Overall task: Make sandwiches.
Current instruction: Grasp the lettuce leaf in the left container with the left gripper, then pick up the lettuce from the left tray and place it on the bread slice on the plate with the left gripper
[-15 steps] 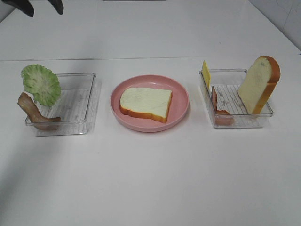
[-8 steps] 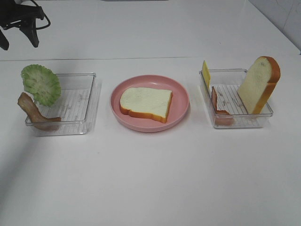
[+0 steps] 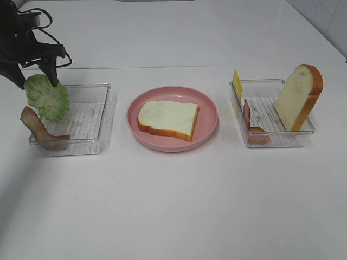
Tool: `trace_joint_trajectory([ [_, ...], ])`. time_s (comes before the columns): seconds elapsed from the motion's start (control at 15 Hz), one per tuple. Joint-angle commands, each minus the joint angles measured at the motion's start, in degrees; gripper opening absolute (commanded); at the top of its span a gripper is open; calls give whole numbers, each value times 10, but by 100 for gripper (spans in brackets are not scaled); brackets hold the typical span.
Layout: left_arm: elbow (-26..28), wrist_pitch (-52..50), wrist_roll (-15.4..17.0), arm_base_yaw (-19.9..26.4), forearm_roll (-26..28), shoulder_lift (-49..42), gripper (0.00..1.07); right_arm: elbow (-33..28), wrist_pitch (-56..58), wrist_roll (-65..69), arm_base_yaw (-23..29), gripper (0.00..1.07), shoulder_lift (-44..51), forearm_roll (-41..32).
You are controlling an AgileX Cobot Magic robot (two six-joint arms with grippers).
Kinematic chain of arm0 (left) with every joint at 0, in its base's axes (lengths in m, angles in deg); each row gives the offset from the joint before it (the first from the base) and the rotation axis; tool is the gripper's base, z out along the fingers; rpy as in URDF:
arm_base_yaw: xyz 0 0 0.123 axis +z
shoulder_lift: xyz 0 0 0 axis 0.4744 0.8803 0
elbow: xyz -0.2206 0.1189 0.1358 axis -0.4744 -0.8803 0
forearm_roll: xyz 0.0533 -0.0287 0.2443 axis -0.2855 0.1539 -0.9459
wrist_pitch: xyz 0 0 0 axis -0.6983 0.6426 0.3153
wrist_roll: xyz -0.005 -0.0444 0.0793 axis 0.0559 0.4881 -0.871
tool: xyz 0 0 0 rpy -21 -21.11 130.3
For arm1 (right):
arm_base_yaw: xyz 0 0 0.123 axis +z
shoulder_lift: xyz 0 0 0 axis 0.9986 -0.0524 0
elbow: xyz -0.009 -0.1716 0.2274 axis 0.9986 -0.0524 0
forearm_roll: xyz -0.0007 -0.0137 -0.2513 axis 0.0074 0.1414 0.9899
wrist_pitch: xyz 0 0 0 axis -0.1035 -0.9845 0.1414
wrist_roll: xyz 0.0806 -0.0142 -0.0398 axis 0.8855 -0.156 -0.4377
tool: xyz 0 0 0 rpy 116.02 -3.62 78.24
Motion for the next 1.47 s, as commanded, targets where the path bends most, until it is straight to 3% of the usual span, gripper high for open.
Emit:
trace_joint_trajectory([
  [0.07,-3,24,-7,-2,14,16,63,-1,-6,-7,-2,81,6,1],
  [0.27,-3,19,-7,-2,14,25,50,-1,-6,-7,-2,81,6,1],
  [0.33,-3,18,-7,-2,14,26,42,-1,-6,-7,-2,81,6,1],
  [0.4,-3,16,-7,-2,14,26,20,-1,-6,-7,-2,81,6,1],
  [0.6,-3,16,-15,-2,13,26,0,-1,-6,-7,-2,81,6,1],
  [1.2,-2,24,-27,-2,44,-21,0,-1,-6,-7,-2,81,6,1],
  [1.47,-2,-4,-74,-2,180,-48,0,-1,-6,-7,-2,81,6,1],
])
